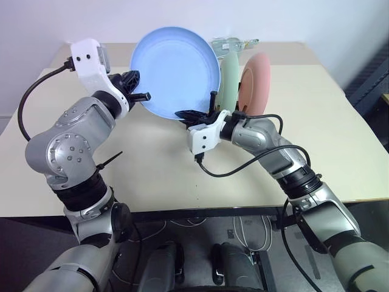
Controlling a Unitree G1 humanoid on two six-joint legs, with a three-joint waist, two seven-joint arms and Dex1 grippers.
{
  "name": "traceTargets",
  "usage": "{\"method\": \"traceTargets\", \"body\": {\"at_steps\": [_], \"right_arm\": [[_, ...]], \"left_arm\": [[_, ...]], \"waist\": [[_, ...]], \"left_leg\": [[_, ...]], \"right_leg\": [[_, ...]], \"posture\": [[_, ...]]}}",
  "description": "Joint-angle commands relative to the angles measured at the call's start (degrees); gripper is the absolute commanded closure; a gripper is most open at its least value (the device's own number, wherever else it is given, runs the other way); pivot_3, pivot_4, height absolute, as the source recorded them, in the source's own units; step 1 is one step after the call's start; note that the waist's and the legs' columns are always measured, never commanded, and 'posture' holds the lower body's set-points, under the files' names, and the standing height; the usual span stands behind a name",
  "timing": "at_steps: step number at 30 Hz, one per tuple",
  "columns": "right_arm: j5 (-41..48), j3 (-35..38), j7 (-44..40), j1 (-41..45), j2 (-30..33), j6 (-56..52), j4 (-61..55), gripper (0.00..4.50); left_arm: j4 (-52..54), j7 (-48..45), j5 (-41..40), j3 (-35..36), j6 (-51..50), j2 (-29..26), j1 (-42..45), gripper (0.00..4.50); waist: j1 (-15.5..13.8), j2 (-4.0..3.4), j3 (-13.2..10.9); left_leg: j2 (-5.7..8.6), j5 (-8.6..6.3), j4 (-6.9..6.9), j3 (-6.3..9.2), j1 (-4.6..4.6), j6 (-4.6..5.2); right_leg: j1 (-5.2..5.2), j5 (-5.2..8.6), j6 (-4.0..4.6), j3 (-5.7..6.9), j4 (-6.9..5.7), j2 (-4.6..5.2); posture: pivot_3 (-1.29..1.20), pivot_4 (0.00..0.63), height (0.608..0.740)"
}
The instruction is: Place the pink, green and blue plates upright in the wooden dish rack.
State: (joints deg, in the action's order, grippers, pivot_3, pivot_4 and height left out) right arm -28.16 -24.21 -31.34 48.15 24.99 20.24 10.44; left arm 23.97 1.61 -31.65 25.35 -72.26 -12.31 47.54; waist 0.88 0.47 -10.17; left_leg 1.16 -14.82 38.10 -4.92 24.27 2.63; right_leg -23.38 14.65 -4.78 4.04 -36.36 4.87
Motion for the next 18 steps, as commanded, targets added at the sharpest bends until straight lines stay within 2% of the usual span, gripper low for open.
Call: {"method": "traceTargets", "body": {"at_steps": [1,3,5,7,11,15,18], "right_arm": [[-1.0,1.2,1.5,2.3,-0.2,1.1,-0.4,4.5],[0.6,2.2,1.6,3.0,-0.9,1.1,-0.5,4.5],[6.6,5.0,0.7,3.4,-3.3,-1.7,-1.8,4.5],[15.1,9.0,-1.4,3.8,-6.4,-7.4,-4.3,4.5],[35.3,18.3,-3.7,4.9,-12.6,-26.5,-11.9,4.5],[53.0,26.3,0.8,6.7,-17.8,-47.2,-19.0,4.5],[63.9,32.4,8.8,8.8,-21.6,-60.0,-20.6,4.5]], "left_arm": [[2.9,-0.3,-2.7,2.3,3.9,1.1,1.6,3.44],[-1.9,6.3,0.1,11.0,15.7,0.9,6.4,3.44],[-6.5,9.5,7.0,13.0,24.7,-4.4,5.5,3.44],[-10.3,7.7,13.6,9.1,29.4,-10.9,-0.5,3.44],[-14.0,-0.9,18.2,1.3,38.7,-16.3,-13.2,3.44],[-12.1,-10.3,18.3,-6.7,44.0,-16.0,-23.0,3.44],[-8.3,-16.6,17.7,-13.3,46.1,-15.1,-29.2,3.44]], "waist": [[0.0,0.01,0.0],[-0.1,0.08,-0.1],[0.6,0.14,-0.1],[1.7,0.06,-0.1],[0.8,0.06,0.0],[-0.3,0.2,0.0],[-0.1,0.2,0.0]], "left_leg": [[-0.01,0.0,0.0,0.01,0.0,0.0],[0.0,0.0,0.0,0.01,0.0,0.0],[-0.06,0.04,0.03,0.04,0.01,-0.07],[-0.1,0.08,-0.19,-0.05,-0.17,-0.14],[-0.11,0.16,-0.59,-0.13,-0.52,-0.25],[-0.05,0.07,-0.51,-0.05,-0.38,-0.36],[0.02,0.0,-0.6,-0.07,-0.27,-0.38]], "right_leg": [[0.0,0.0,0.0,0.0,0.0,-0.02],[0.02,0.0,0.0,0.0,0.01,0.0],[0.0,-0.04,0.07,0.0,0.03,-0.09],[0.0,-0.05,0.14,-0.08,0.03,-0.19],[0.16,0.0,0.23,-0.1,0.0,-0.17],[0.09,-0.02,0.26,-0.07,0.02,0.02],[-0.05,-0.07,0.32,-0.06,0.05,0.2]], "posture": [[0.0,0.15,0.74],[0.0,0.15,0.74],[0.0,0.15,0.74],[0.0,0.15,0.74],[0.0,0.15,0.74],[0.0,0.15,0.74],[0.0,0.15,0.74]]}}
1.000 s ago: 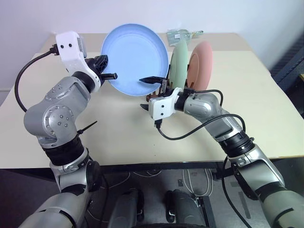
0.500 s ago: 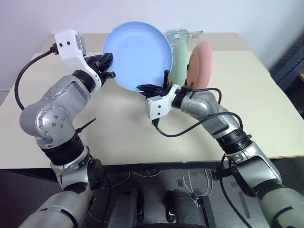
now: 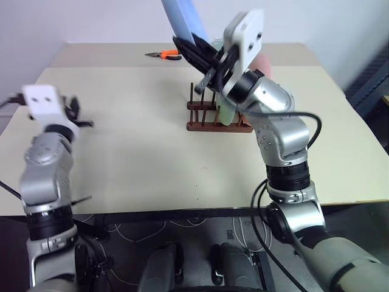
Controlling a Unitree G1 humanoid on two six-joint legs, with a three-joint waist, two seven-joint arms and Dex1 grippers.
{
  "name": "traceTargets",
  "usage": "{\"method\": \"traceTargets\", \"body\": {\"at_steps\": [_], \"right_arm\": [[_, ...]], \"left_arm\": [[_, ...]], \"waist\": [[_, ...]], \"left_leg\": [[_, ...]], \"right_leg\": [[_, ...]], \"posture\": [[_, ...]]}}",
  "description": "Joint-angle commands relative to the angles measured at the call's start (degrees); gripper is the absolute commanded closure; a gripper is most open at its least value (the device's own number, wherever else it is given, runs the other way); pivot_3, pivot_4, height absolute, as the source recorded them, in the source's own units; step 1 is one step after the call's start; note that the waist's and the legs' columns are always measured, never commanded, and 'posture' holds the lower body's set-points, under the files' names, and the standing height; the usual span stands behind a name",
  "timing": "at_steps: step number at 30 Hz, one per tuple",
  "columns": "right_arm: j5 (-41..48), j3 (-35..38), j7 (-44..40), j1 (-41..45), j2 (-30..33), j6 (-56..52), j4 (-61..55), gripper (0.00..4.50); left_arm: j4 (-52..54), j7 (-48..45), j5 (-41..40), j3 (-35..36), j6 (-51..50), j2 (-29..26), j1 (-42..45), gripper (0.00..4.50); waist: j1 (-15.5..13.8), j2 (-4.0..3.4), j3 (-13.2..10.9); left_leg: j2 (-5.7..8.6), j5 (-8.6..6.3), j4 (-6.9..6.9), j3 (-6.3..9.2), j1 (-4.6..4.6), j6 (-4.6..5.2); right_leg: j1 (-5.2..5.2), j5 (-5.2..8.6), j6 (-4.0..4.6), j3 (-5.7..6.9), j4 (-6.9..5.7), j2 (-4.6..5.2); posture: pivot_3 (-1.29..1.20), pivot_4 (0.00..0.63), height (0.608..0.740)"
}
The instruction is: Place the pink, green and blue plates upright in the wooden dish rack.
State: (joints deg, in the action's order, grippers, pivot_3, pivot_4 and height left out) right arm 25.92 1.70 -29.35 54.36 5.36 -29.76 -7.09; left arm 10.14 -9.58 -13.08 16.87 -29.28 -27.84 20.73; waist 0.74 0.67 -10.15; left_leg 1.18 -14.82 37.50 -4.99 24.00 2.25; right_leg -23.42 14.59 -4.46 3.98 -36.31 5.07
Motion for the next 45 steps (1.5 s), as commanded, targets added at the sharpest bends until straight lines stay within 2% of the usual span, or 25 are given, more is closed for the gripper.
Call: {"method": "traceTargets", "body": {"at_steps": [1,6,17,24,33,45], "right_arm": [[12.2,8.3,10.0,3.3,-3.0,-13.1,-2.6,4.5],[19.5,14.0,21.4,5.2,-6.8,-21.5,0.2,4.5],[23.5,19.0,30.7,8.8,-8.0,-23.7,11.0,4.5],[21.9,18.6,30.7,11.2,-6.7,-21.1,16.7,4.5],[22.4,17.0,30.1,13.4,-5.1,-20.6,12.1,4.5],[25.7,19.7,35.5,12.0,-9.0,-20.5,15.8,4.5]], "left_arm": [[6.6,-6.9,-2.0,-5.9,3.0,1.2,-3.6,3.44],[8.9,-11.8,-4.0,-9.4,3.1,2.9,-7.5,3.44],[9.8,-13.7,-3.7,-10.1,2.3,2.9,-9.1,3.44],[10.3,-13.4,-3.4,-10.9,2.1,3.4,-9.5,3.44],[10.7,-13.1,-3.5,-11.2,1.9,3.6,-9.7,3.44],[10.2,-13.4,-3.5,-11.7,2.0,3.8,-9.1,3.44]], "waist": [[0.1,-0.01,0.0],[0.8,-0.09,0.0],[1.7,-0.11,0.0],[1.7,-0.1,0.0],[1.7,-0.11,0.0],[1.7,-0.1,0.0]], "left_leg": [[0.02,0.0,-0.06,-0.02,0.0,0.0],[0.0,0.05,-0.28,-0.1,0.07,-0.05],[-0.01,0.21,-0.23,-0.25,0.43,0.23],[-0.01,0.23,-0.23,-0.29,0.42,0.26],[-0.03,0.25,-0.2,-0.39,0.43,0.28],[-0.03,0.25,-0.19,-0.4,0.45,0.28]], "right_leg": [[-0.04,-0.01,0.02,0.0,0.02,0.03],[-0.33,-0.07,0.13,-0.02,-0.04,0.04],[-0.75,-0.05,0.17,-0.05,-0.25,0.03],[-0.76,-0.05,0.17,-0.08,-0.29,0.03],[-0.89,-0.05,0.17,-0.16,-0.63,0.03],[-0.9,-0.05,0.17,-0.17,-0.63,0.03]], "posture": [[0.0,0.15,0.74],[0.0,0.15,0.74],[0.0,0.15,0.74],[0.0,0.15,0.74],[0.0,0.15,0.74],[0.0,0.15,0.74]]}}
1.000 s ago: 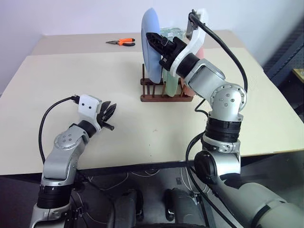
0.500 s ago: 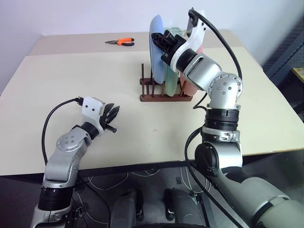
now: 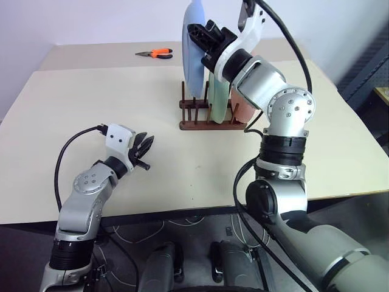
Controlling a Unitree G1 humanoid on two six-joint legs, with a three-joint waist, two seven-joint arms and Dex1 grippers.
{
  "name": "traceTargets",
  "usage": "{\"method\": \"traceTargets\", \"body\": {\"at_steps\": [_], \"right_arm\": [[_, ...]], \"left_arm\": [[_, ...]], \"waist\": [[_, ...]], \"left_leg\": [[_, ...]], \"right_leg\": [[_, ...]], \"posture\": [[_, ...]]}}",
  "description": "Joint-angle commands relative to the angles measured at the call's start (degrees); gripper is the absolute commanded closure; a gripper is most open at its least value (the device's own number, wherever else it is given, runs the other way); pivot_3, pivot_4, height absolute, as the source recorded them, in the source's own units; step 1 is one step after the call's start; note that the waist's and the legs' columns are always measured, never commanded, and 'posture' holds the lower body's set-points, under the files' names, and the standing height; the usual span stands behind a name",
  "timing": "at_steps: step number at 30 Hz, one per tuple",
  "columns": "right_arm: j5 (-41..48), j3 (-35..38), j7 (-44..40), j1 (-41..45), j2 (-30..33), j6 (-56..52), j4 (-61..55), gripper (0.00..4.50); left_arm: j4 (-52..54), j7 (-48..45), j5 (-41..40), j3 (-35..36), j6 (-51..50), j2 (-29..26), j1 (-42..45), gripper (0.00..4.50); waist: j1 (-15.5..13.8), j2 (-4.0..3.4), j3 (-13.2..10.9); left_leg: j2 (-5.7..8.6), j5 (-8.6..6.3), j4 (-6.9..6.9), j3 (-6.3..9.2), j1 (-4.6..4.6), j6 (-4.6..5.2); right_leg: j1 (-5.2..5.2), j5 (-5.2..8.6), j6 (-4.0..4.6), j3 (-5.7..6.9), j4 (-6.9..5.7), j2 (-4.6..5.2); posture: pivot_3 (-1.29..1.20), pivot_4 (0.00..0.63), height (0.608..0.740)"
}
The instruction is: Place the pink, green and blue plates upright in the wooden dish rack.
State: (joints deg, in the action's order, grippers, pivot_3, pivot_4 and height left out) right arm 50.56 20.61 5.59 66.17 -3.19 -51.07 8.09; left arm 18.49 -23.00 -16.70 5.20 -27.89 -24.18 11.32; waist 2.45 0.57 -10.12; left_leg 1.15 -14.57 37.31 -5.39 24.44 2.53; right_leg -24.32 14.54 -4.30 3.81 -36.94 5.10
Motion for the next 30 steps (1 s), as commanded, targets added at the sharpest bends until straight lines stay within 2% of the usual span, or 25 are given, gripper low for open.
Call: {"method": "traceTargets", "body": {"at_steps": [1,9,12,17,20,24,28,30], "right_arm": [[0.9,1.0,0.7,0.2,-0.5,1.3,1.8,4.5],[-2.1,1.2,0.0,2.0,0.9,5.7,11.3,4.5],[-4.6,-0.5,-3.0,3.1,2.0,7.6,14.5,3.44],[-12.2,-7.0,-10.3,3.1,4.7,13.4,13.7,0.97],[-16.8,-13.0,-17.5,1.4,8.0,16.7,7.5,0.97],[-22.9,-20.2,-28.1,-3.6,16.1,22.1,-4.5,0.97],[-18.7,-18.8,-41.9,-15.5,28.6,21.4,-20.3,0.97],[-14.6,-13.0,-51.6,-29.5,39.6,18.2,-26.9,0.97]], "left_arm": [[1.8,0.0,0.1,0.0,0.6,0.1,0.3,3.44],[2.2,0.1,0.2,-0.1,0.5,0.1,-0.1,3.44],[2.4,0.1,0.2,-0.1,0.4,0.1,-0.2,3.41],[2.9,0.2,0.1,0.0,0.2,0.1,-0.7,3.41],[3.7,0.3,0.0,0.0,-0.1,0.1,-1.3,3.41],[4.9,0.7,0.1,0.3,-0.5,-0.1,-2.2,3.41],[5.0,0.3,0.6,1.6,-0.1,-1.6,-4.1,3.41],[4.2,-1.0,0.9,2.4,0.8,-3.3,-6.0,3.41]], "waist": [[0.0,0.0,0.0],[0.0,0.0,0.0],[0.0,0.0,0.0],[0.0,-0.01,0.0],[0.0,-0.02,0.0],[-0.4,0.0,0.0],[-1.4,0.02,0.0],[-2.1,0.06,0.0]], "left_leg": [[0.0,0.0,0.0,0.0,0.0,0.0],[0.0,0.0,0.0,-0.02,0.0,0.0],[0.0,0.0,0.0,-0.03,0.0,0.01],[0.0,0.0,0.0,-0.04,0.01,0.02],[0.0,0.0,-0.01,-0.04,0.02,0.02],[0.0,-0.02,0.01,-0.03,0.05,0.06],[0.0,-0.07,0.07,-0.03,0.04,0.12],[-0.02,-0.08,0.03,0.03,0.03,0.13]], "right_leg": [[0.0,0.0,0.0,0.0,0.0,0.0],[0.0,0.0,0.0,0.0,0.0,0.0],[0.0,0.0,0.0,0.0,0.0,0.0],[-0.01,0.0,0.0,0.0,0.01,0.0],[-0.04,0.0,0.0,-0.02,0.0,-0.01],[-0.06,0.01,-0.01,-0.02,0.01,0.01],[-0.02,0.01,-0.02,-0.02,0.15,0.04],[0.11,0.01,-0.02,0.03,0.44,0.04]], "posture": [[0.0,0.15,0.74],[0.0,0.15,0.74],[0.0,0.15,0.74],[0.0,0.15,0.74],[0.0,0.15,0.74],[0.0,0.15,0.74],[0.0,0.15,0.74],[0.0,0.15,0.74]]}}
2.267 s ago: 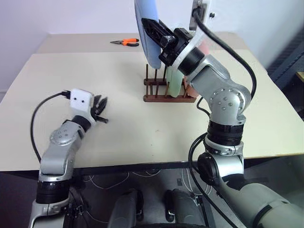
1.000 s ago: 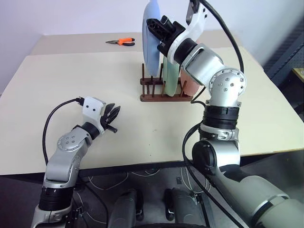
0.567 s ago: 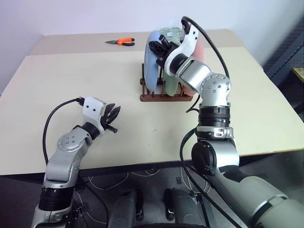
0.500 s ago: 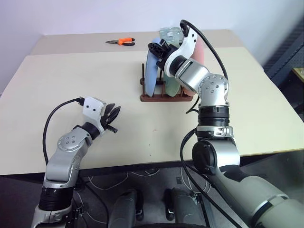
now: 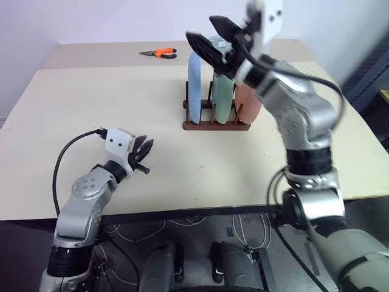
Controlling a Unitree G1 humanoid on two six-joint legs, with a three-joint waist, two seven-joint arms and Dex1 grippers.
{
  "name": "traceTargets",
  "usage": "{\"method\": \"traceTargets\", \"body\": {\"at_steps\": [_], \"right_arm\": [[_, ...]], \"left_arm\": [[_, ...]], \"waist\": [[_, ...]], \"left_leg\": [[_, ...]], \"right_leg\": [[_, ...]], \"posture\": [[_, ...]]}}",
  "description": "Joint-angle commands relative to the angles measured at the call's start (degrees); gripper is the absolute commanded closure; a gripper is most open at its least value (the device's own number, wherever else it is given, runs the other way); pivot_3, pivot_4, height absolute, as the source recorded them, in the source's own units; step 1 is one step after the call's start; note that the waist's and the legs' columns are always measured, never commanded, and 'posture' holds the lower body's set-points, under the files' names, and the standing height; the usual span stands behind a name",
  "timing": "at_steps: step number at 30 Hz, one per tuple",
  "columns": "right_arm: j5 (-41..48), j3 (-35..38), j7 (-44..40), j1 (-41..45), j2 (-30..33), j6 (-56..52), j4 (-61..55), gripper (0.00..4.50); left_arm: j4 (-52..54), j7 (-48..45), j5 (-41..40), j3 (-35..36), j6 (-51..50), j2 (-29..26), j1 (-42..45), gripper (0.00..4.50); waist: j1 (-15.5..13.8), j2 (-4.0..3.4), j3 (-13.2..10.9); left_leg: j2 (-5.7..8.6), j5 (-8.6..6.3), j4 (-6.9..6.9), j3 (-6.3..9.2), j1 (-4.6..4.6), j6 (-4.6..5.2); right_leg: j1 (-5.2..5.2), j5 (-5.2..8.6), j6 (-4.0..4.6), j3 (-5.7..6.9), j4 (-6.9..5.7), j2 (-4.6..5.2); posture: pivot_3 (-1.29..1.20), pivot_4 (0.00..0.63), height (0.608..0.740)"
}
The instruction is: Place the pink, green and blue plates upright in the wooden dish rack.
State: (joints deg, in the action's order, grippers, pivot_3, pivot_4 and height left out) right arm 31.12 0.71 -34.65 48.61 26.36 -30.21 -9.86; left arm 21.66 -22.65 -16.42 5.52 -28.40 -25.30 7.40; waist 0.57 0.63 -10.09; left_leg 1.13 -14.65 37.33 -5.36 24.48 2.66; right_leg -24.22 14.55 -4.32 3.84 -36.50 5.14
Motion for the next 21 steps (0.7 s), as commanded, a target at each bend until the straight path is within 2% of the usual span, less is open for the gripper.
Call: {"method": "traceTargets", "body": {"at_steps": [1,3,4,7,10,14,15,21], "right_arm": [[5.5,9.0,-14.9,-17.9,14.7,-3.5,-10.8,0.97],[5.3,13.8,-19.0,-30.8,21.3,-4.4,-11.6,0.97],[4.8,15.3,-19.4,-35.0,22.7,-4.1,-11.3,0.97],[1.2,16.9,-19.2,-41.4,24.0,-0.3,-7.5,0.97],[-3.7,16.1,-17.9,-42.1,23.0,5.2,-0.5,0.97],[-8.0,15.1,-14.9,-38.5,21.7,9.6,7.2,0.97],[-8.6,14.9,-14.9,-37.8,21.5,10.4,8.3,0.97],[-10.3,13.3,-15.4,-37.0,21.0,12.9,9.2,0.97]], "left_arm": [[0.5,-2.0,0.7,2.4,1.8,-2.9,-2.8,3.41],[-1.2,-3.6,1.1,2.4,3.1,-4.3,-4.4,3.41],[-1.9,-4.2,1.2,2.3,3.6,-4.7,-4.9,3.41],[-3.5,-5.0,2.2,1.1,4.8,-4.9,-5.4,3.41],[-5.1,-5.6,2.2,0.9,5.4,-4.3,-5.4,3.41],[-5.1,-7.1,1.0,1.1,5.4,-4.1,-5.9,3.41],[-5.1,-7.5,0.6,1.3,5.3,-4.0,-5.9,3.41],[-6.6,-8.2,1.3,0.4,6.5,-3.5,-5.4,3.41]], "waist": [[-0.9,0.0,0.0],[-1.2,-0.07,0.0],[-1.3,-0.09,0.0],[-0.4,-0.2,0.0],[0.3,-0.2,0.0],[0.1,-0.21,0.0],[0.1,-0.21,0.0],[-0.1,-0.2,0.0]], "left_leg": [[0.0,-0.03,-0.01,0.08,-0.01,0.03],[0.0,-0.14,-0.03,0.15,-0.06,0.15],[0.02,-0.16,-0.03,0.12,-0.04,0.18],[-0.01,-0.34,-0.04,0.05,-0.15,0.41],[-0.09,-0.37,-0.04,-0.06,-0.32,0.25],[-0.1,-0.28,-0.07,-0.1,-0.36,0.31],[-0.1,-0.11,-0.06,-0.12,-0.34,0.06],[-0.1,-0.09,-0.05,-0.15,-0.28,0.07]], "right_leg": [[0.12,0.0,0.0,0.05,0.16,0.0],[0.32,-0.01,-0.01,0.1,0.41,0.04],[0.31,-0.01,-0.01,0.09,0.44,0.1],[0.3,-0.02,0.03,0.09,0.4,0.21],[0.31,-0.1,0.18,0.13,0.36,0.24],[0.31,-0.12,0.16,0.19,0.36,0.25],[0.3,-0.12,0.15,0.19,0.36,0.26],[0.26,-0.13,0.15,0.21,0.37,0.28]], "posture": [[0.0,0.15,0.74],[0.0,0.15,0.74],[0.0,0.15,0.74],[0.0,0.15,0.74],[0.0,0.15,0.74],[0.0,0.15,0.74],[0.0,0.15,0.74],[0.0,0.15,0.74]]}}
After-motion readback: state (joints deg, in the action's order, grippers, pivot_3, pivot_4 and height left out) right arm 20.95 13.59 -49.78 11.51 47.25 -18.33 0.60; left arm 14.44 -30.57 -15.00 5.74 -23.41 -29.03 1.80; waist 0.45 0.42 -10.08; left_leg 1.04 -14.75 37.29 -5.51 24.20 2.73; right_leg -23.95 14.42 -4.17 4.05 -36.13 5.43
